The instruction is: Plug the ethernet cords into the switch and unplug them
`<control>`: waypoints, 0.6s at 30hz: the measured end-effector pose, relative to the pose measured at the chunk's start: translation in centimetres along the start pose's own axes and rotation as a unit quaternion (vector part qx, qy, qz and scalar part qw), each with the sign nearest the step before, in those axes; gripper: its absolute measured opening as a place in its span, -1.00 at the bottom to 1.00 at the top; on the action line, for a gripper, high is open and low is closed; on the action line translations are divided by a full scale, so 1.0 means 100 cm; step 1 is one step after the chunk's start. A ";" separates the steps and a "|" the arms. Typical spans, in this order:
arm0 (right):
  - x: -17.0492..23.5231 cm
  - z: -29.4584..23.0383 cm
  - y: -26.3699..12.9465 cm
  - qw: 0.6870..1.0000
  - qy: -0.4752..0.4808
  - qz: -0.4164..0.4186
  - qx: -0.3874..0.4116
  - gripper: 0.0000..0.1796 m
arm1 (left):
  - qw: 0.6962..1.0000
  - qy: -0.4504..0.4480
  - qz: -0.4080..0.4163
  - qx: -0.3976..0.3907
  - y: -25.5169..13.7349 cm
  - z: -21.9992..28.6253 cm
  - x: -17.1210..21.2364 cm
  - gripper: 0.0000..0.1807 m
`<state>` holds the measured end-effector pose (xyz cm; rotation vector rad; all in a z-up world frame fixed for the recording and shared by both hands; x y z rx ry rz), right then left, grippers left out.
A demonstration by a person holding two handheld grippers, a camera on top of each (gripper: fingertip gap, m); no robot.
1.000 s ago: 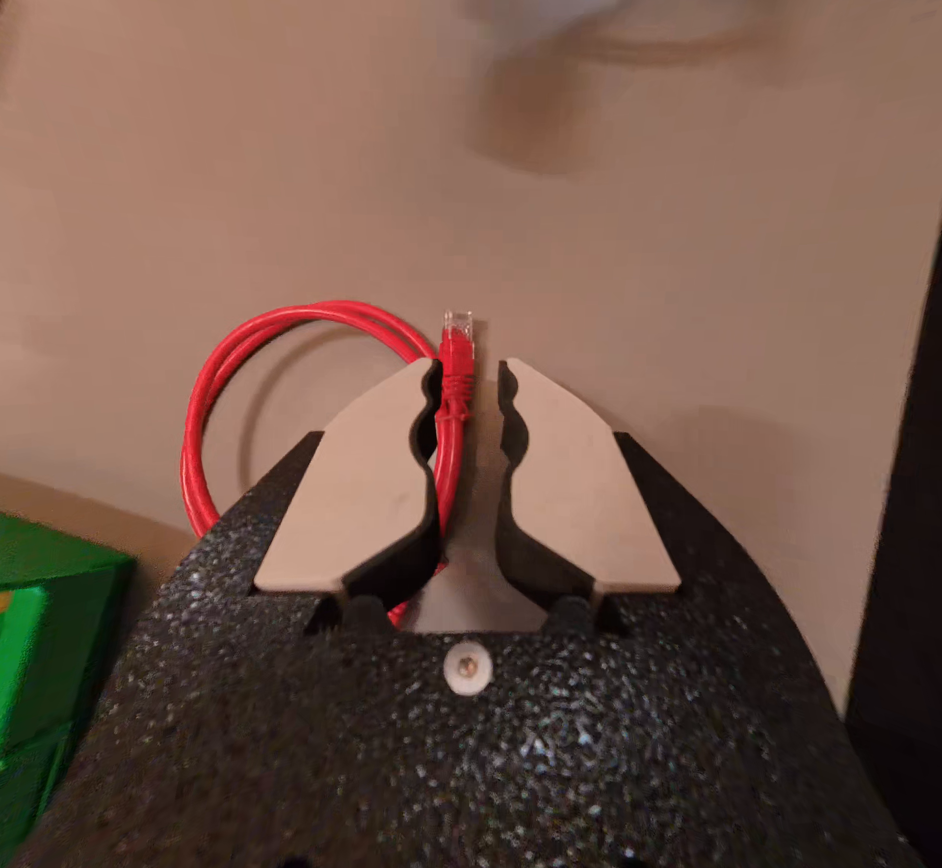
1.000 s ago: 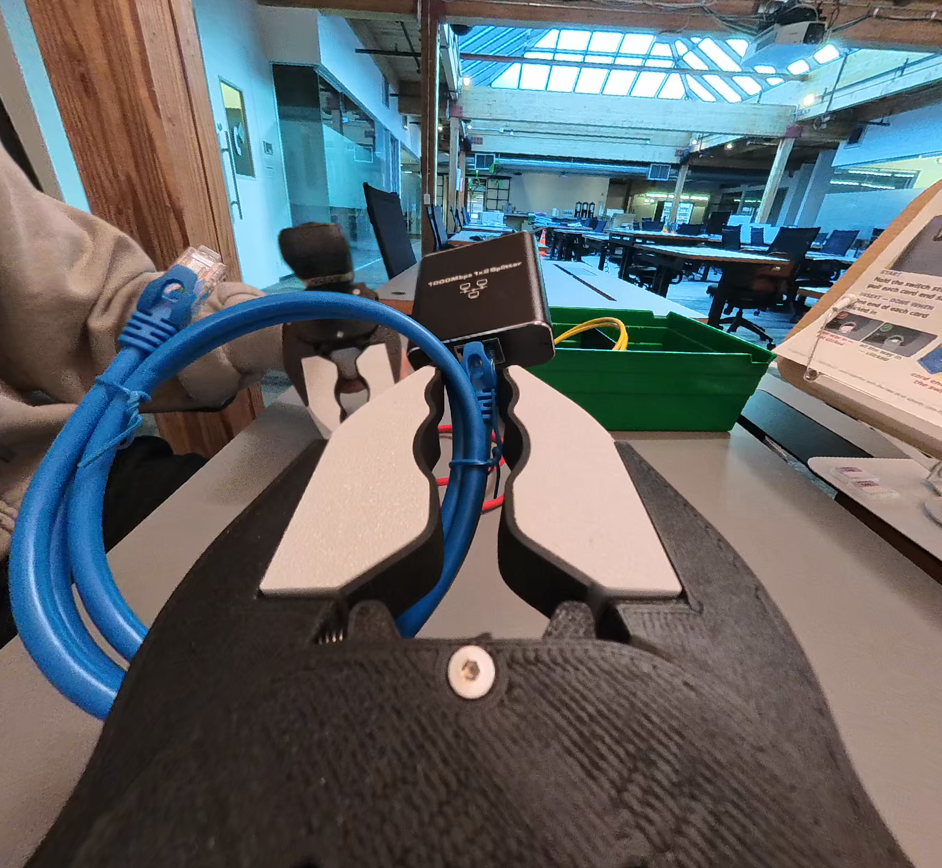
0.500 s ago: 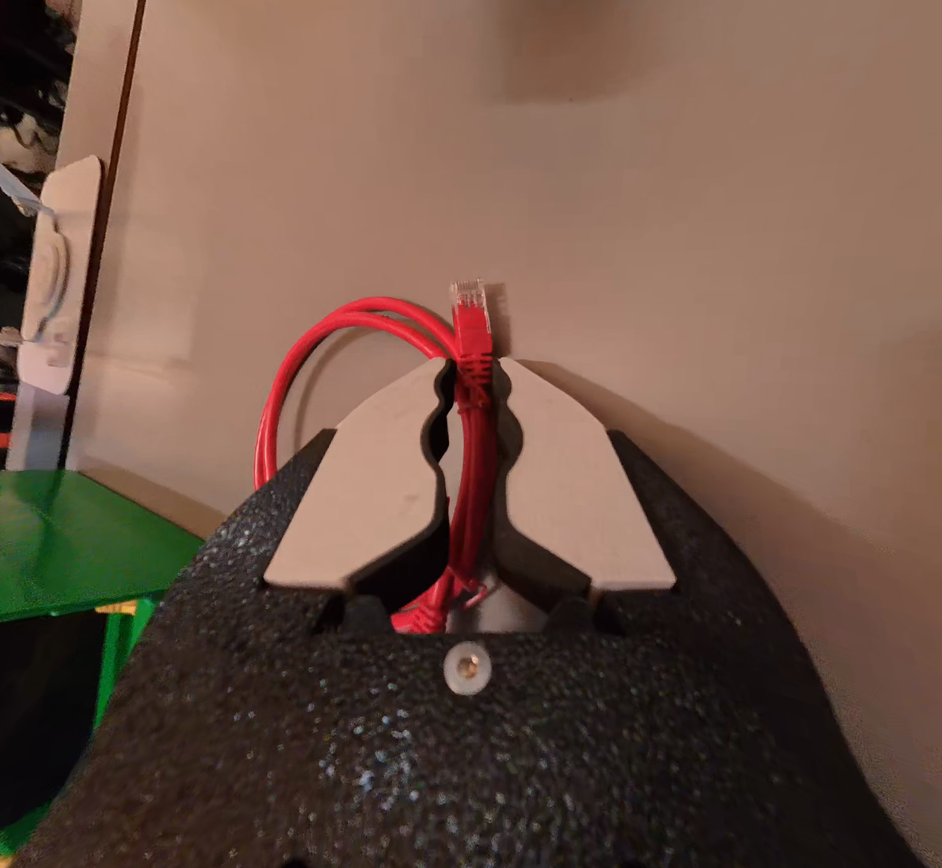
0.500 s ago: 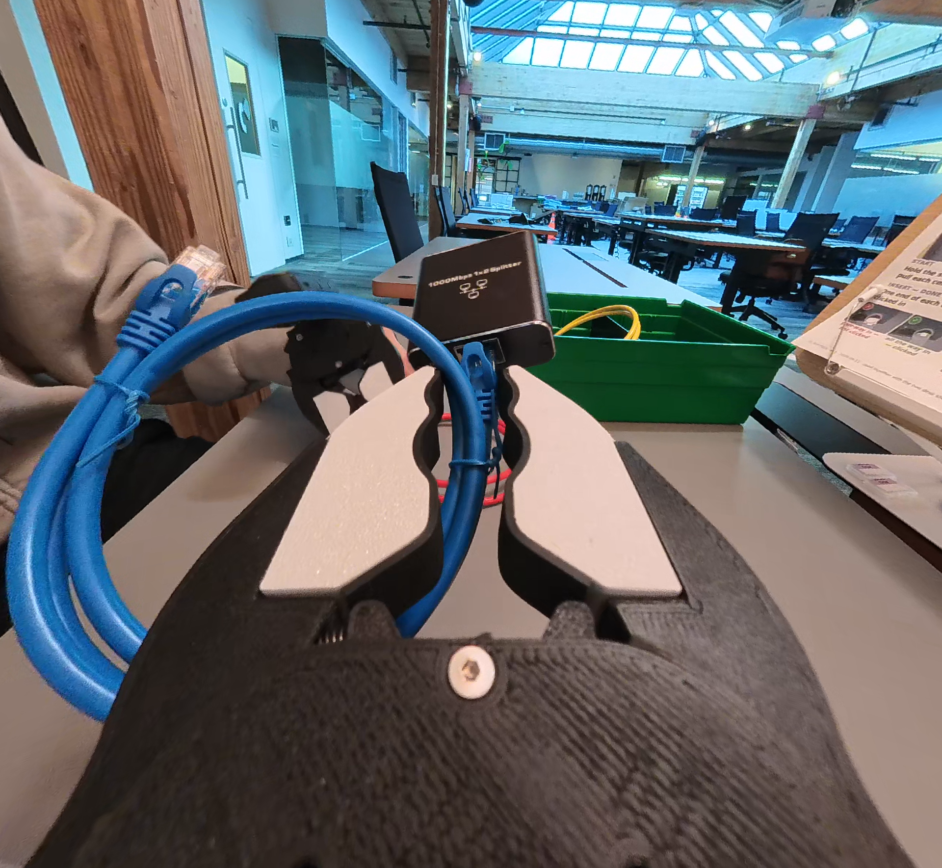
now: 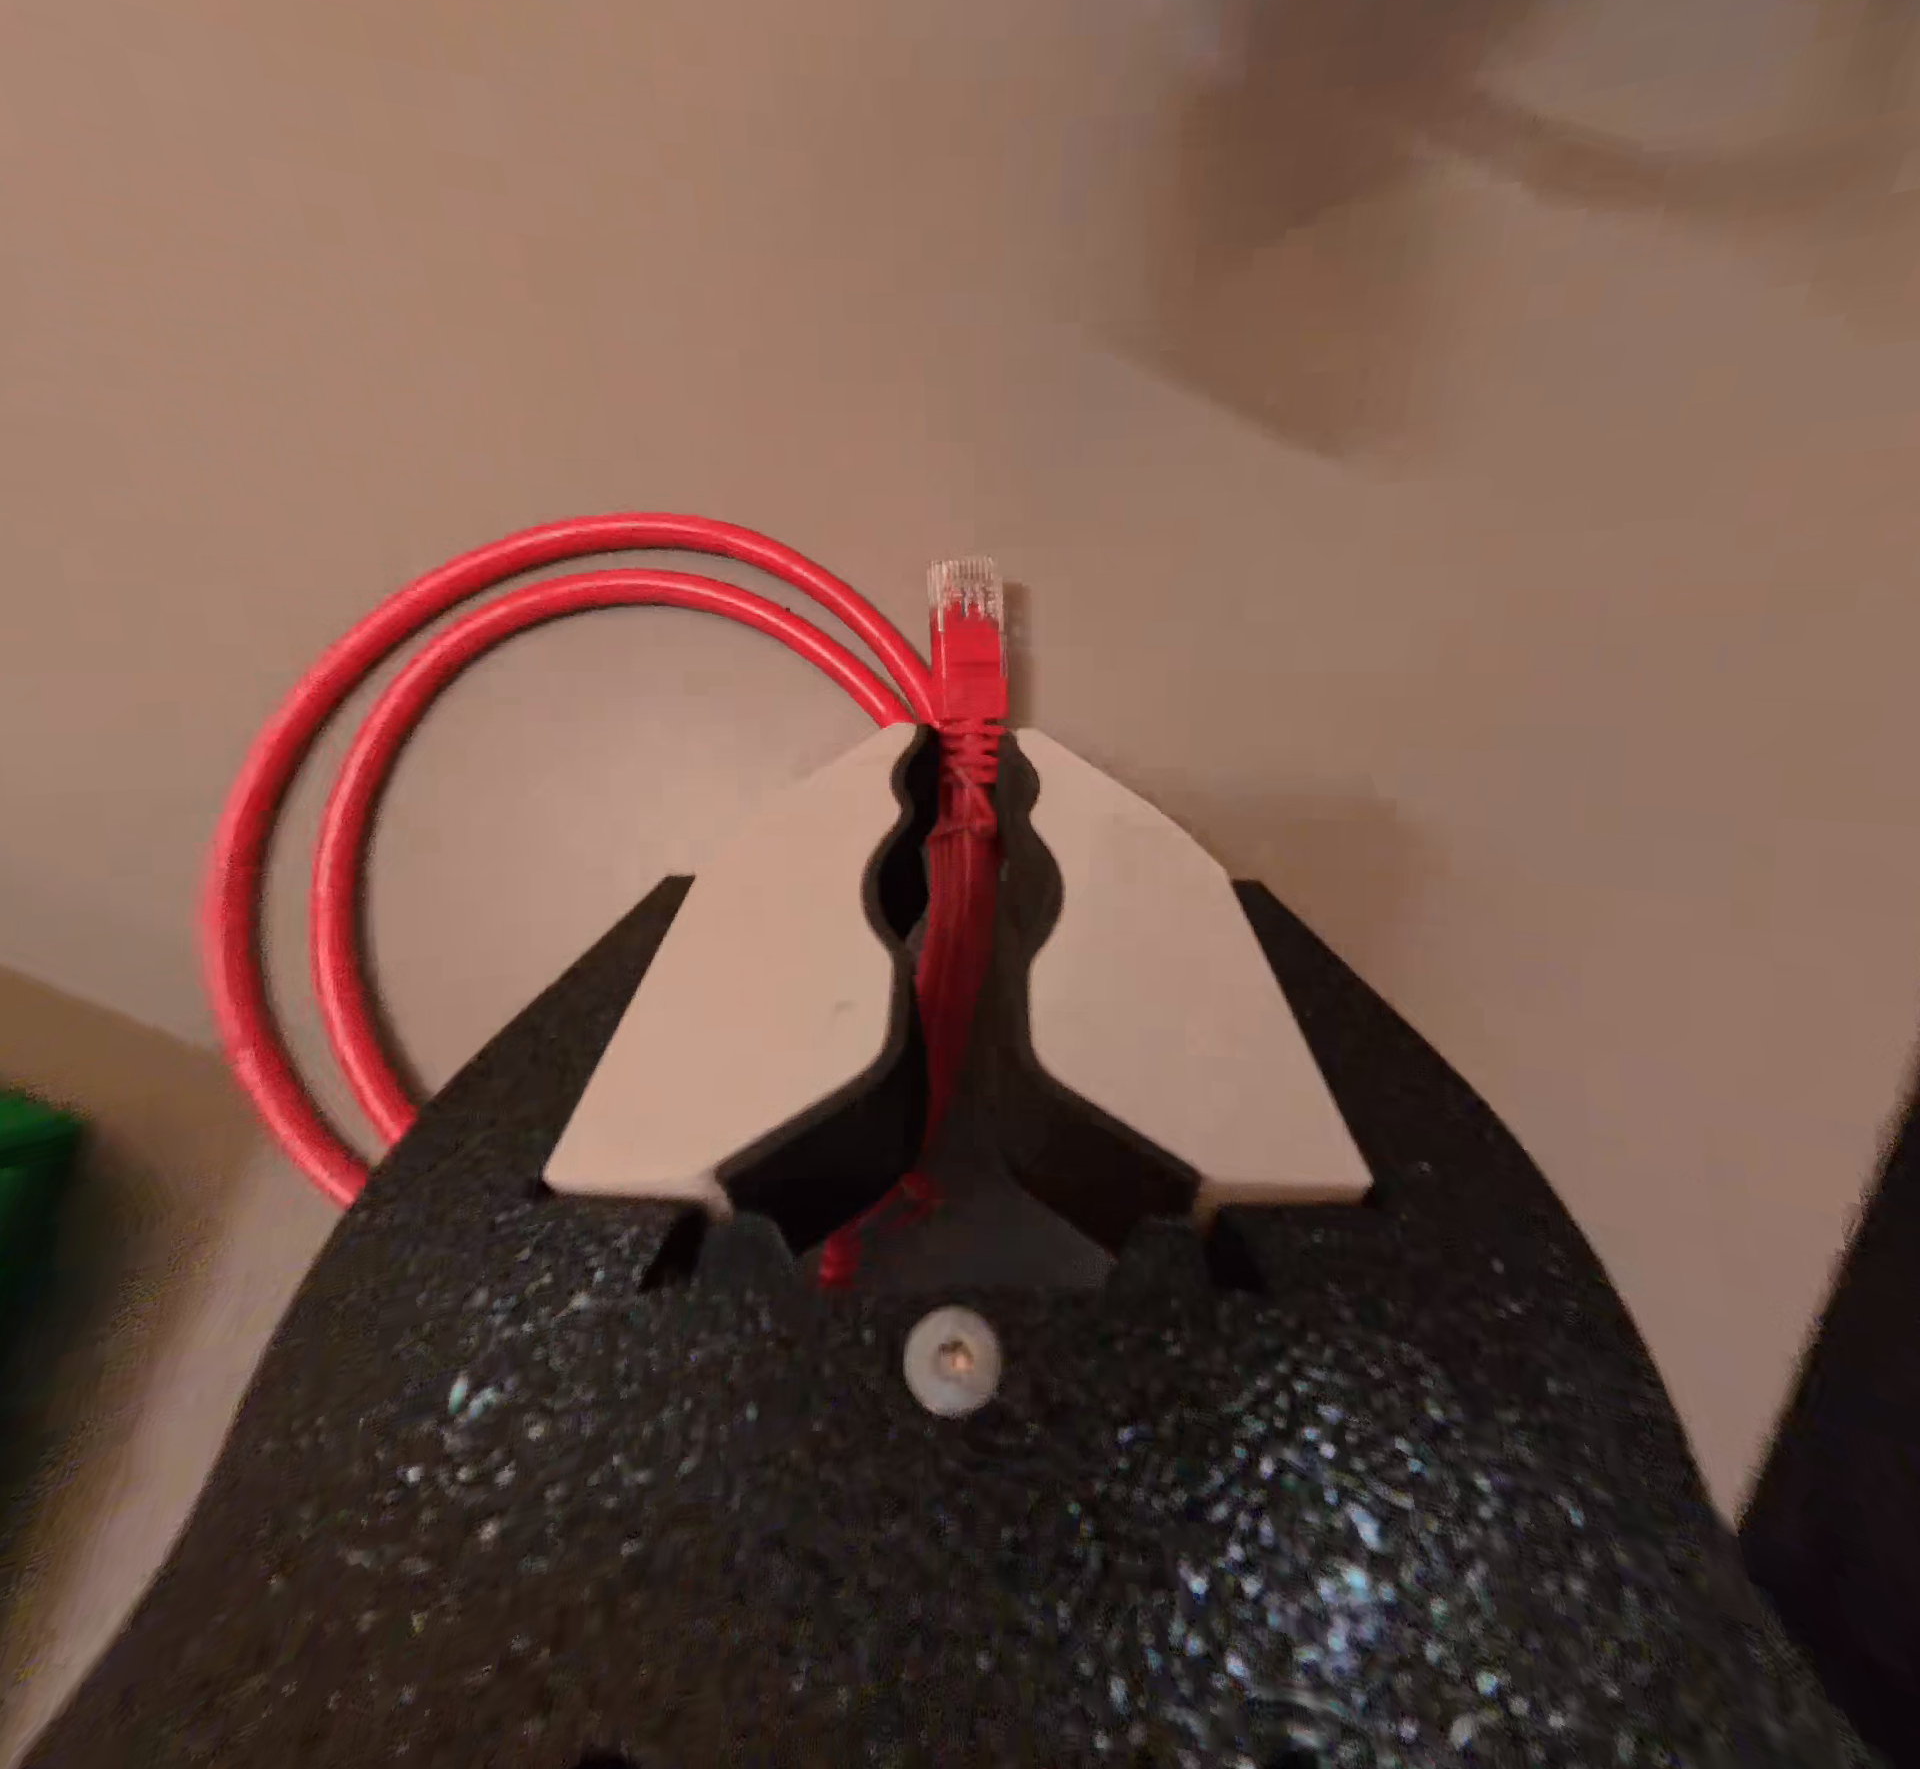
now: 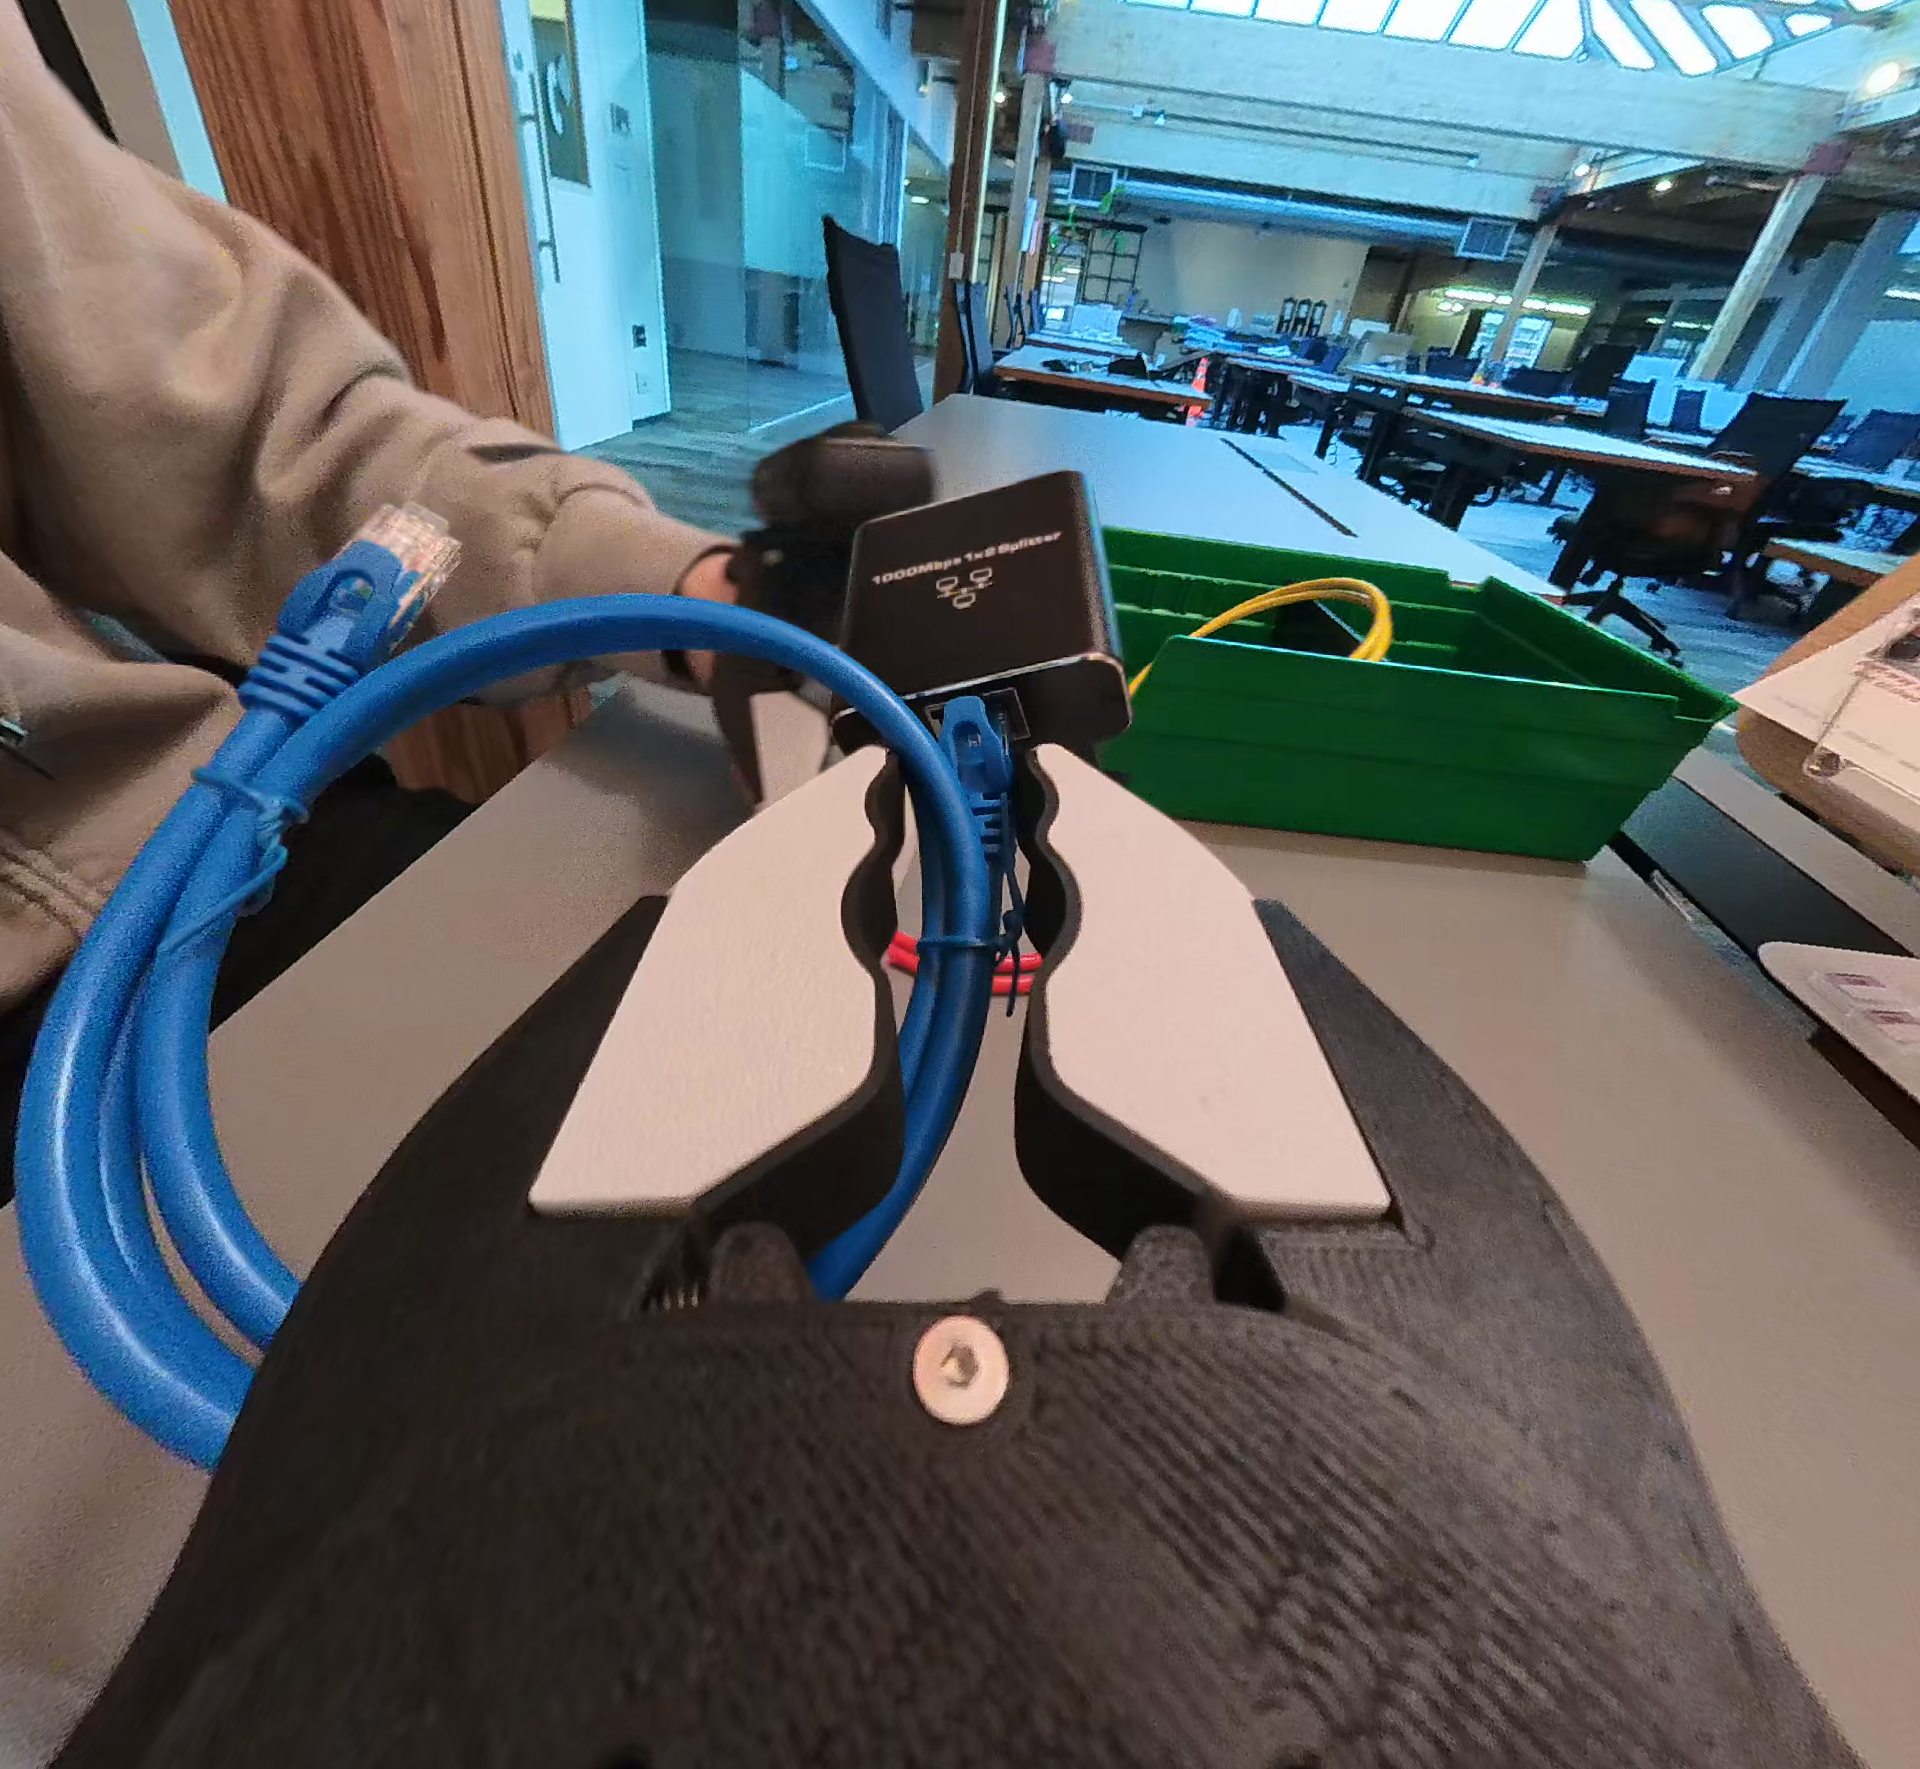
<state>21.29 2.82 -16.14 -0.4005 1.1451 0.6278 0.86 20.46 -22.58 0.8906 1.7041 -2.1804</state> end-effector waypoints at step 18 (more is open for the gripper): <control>0.003 -0.008 0.014 0.997 0.015 -0.001 -0.080 -0.77 | 0.992 0.081 -0.075 0.056 -0.118 0.008 -0.112 -0.89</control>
Point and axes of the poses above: each gripper's, where its closed fingertips meet, y out along the fingers, x out of its underside, z = x × y across the jaws, the point moved 10 cm from there along -y, back along the fingers, and after that the axes turned 15 degrees about -y, right-handed, at the moved point
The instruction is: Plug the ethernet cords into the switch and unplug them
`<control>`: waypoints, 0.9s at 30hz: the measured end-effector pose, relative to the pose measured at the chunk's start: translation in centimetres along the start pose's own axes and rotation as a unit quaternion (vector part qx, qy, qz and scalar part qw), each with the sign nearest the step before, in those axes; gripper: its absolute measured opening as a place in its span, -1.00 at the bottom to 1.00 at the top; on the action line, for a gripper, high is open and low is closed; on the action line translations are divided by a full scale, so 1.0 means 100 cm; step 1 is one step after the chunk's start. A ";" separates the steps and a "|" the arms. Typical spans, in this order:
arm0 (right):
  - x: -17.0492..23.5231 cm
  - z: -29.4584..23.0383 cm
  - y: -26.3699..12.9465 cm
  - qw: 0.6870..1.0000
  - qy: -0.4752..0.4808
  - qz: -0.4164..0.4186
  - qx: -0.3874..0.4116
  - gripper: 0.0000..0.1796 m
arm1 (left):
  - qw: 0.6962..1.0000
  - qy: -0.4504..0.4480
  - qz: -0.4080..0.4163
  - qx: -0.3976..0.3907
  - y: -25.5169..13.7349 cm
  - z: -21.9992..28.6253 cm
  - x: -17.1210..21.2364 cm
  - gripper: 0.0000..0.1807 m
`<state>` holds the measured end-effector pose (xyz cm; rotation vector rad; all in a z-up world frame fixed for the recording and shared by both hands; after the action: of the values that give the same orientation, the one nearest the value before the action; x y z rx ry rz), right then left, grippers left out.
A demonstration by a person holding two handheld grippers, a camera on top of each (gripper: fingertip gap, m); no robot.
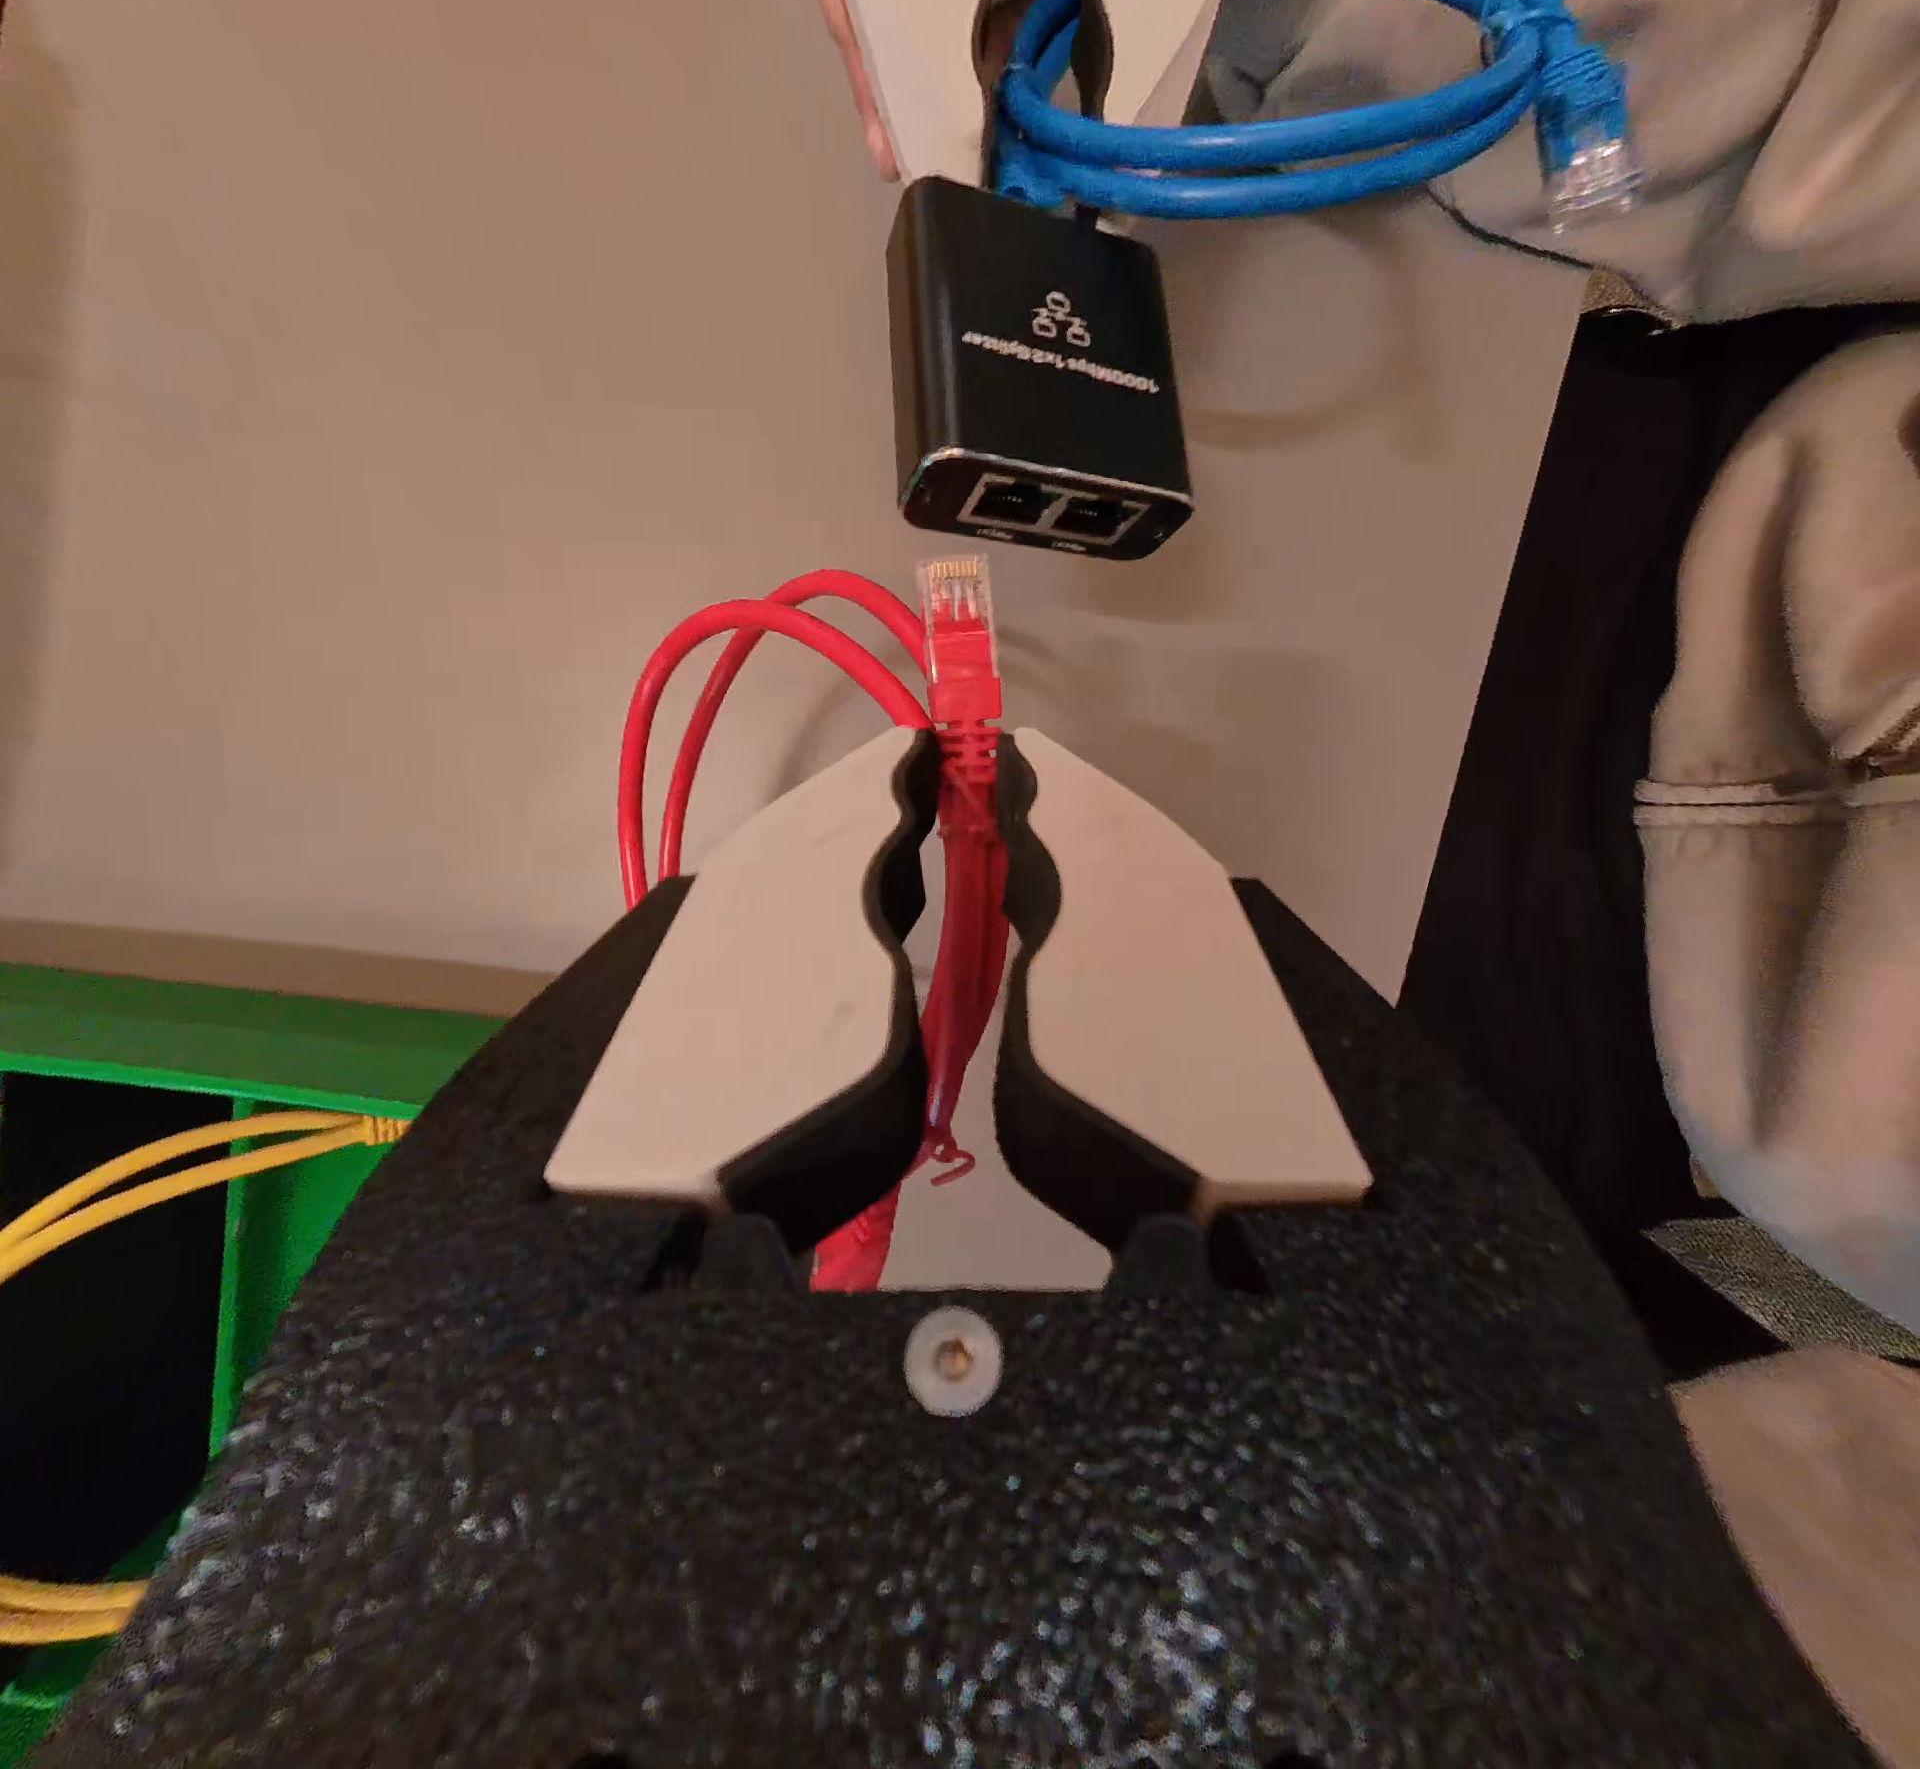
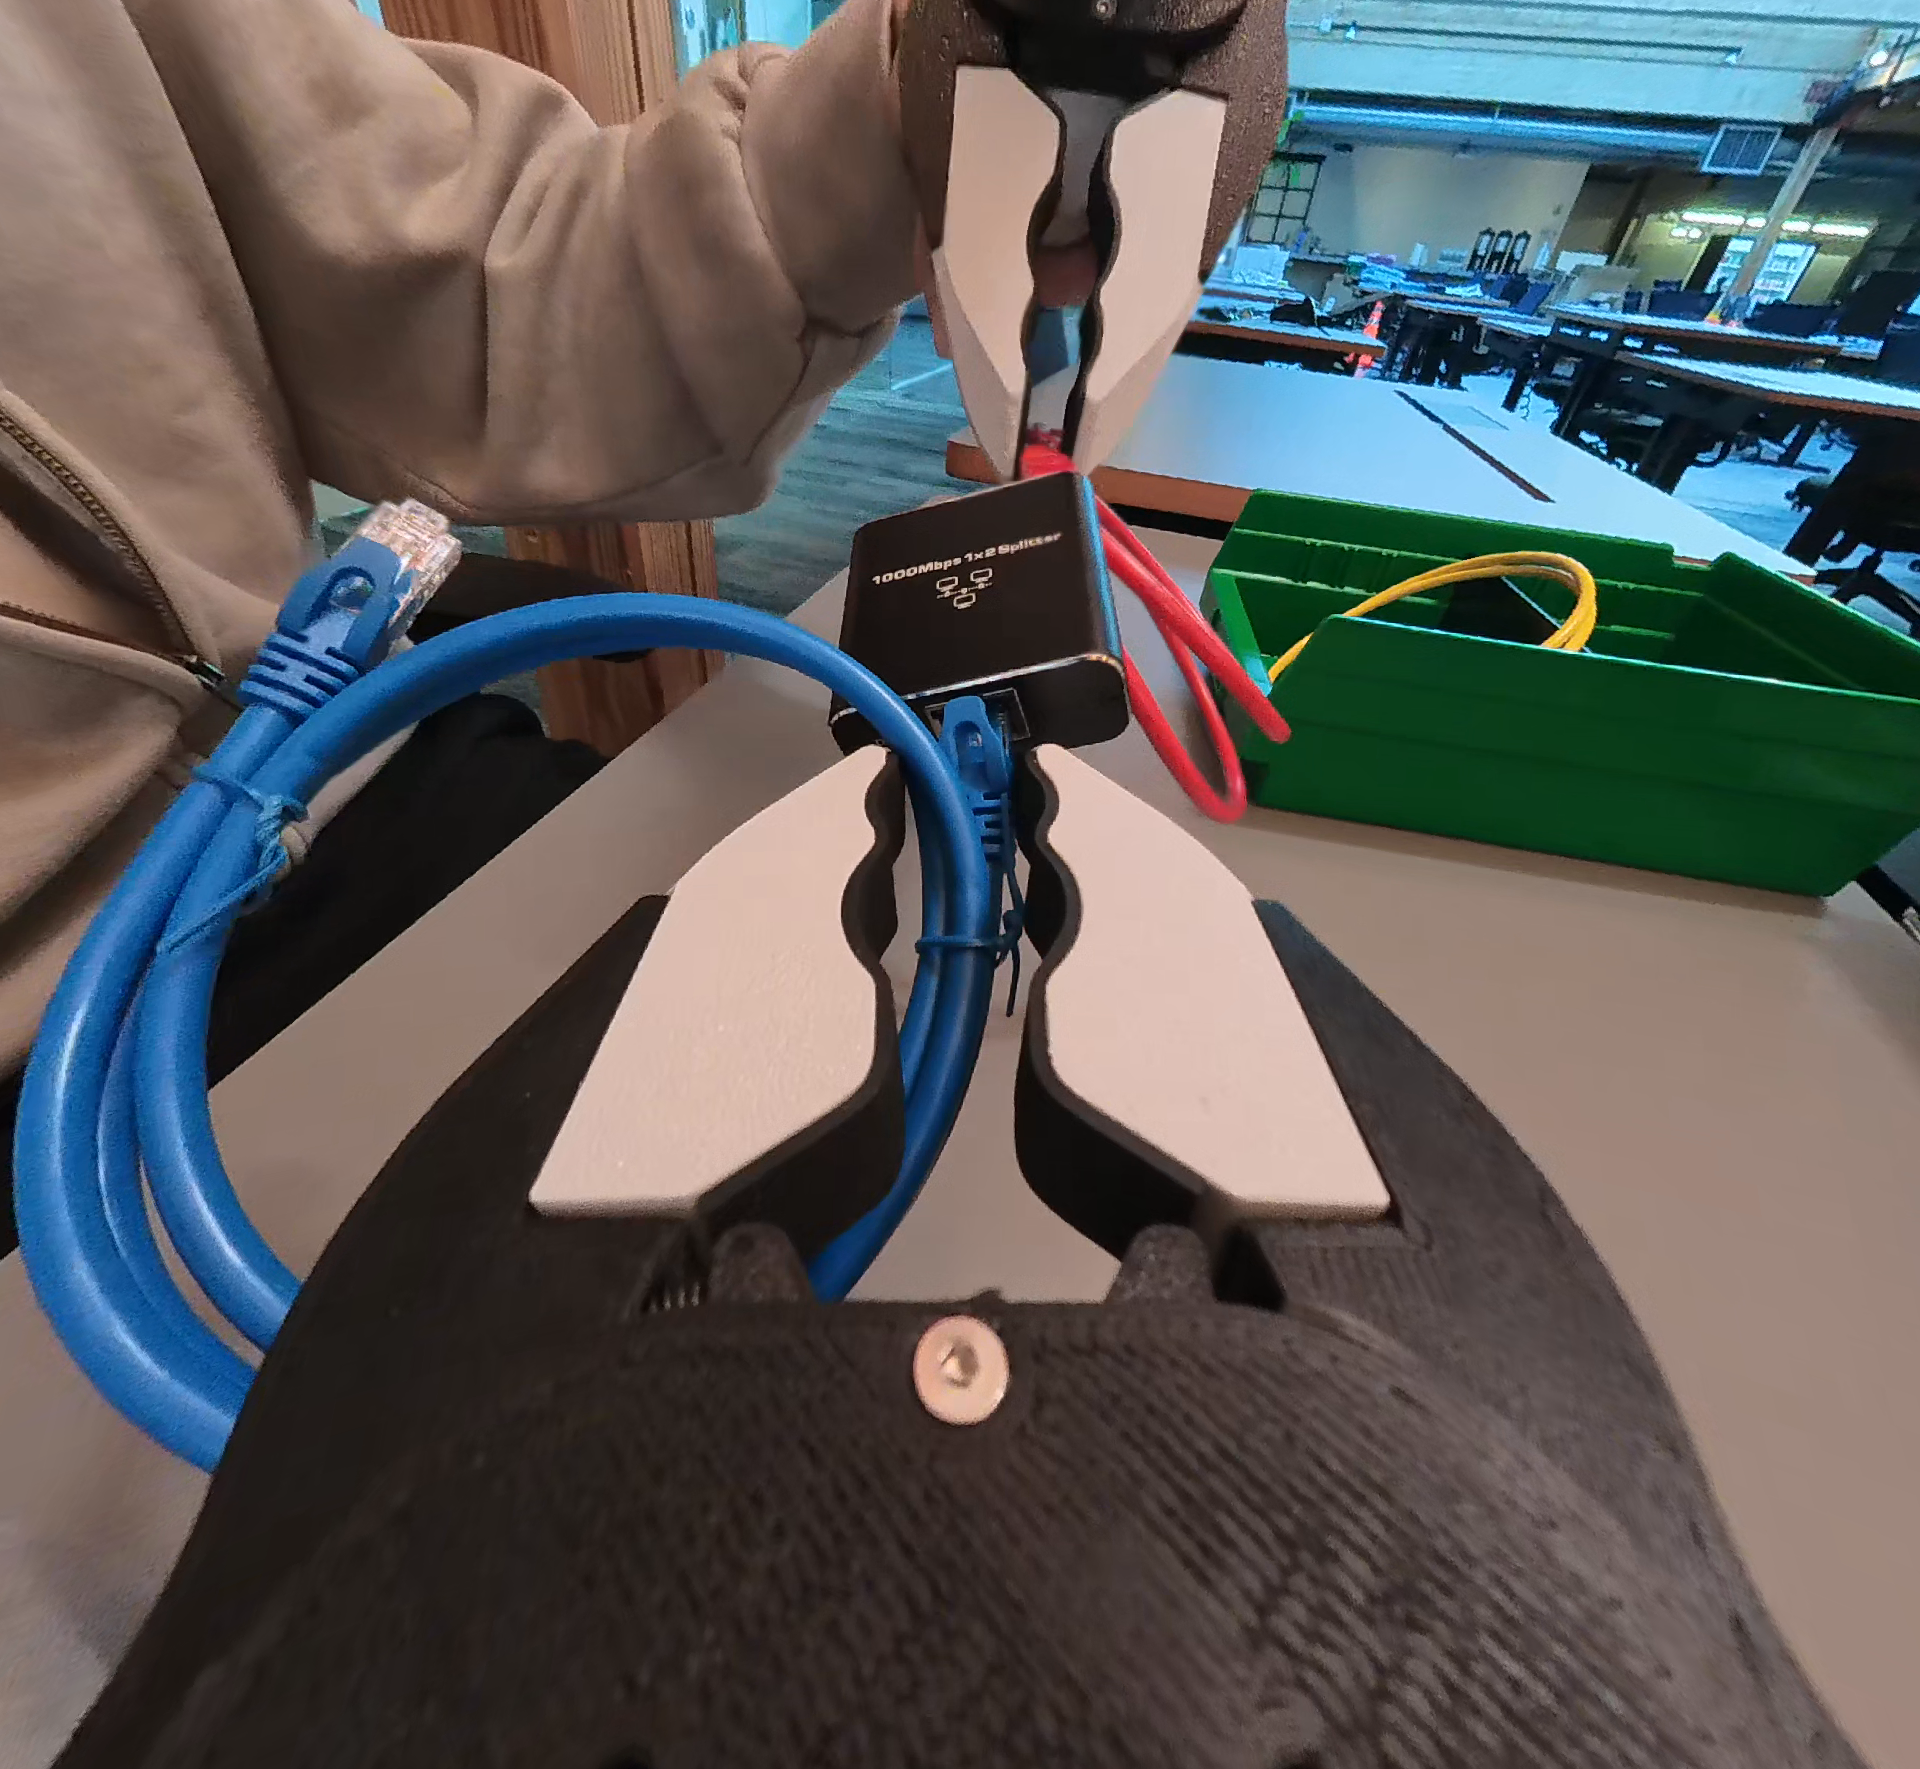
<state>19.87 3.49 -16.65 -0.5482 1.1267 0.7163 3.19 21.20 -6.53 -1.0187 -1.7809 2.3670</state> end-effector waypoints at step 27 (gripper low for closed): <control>0.001 0.000 0.004 0.997 0.017 -0.074 -0.010 -0.77 | 0.994 0.045 -0.091 -0.049 0.029 0.002 -0.013 -0.89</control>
<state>19.57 3.80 -16.78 -0.6547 1.0992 0.5928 5.20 19.55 -8.32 -0.9133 -1.8849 2.1137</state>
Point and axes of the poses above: each gripper's, where its closed fingertips meet, y out along the fingers, x out of its underside, z = x × y across the jaws, the point moved 10 cm from there along -y, back along the fingers, and after that the axes turned 15 degrees about -y, right-handed, at the moved point
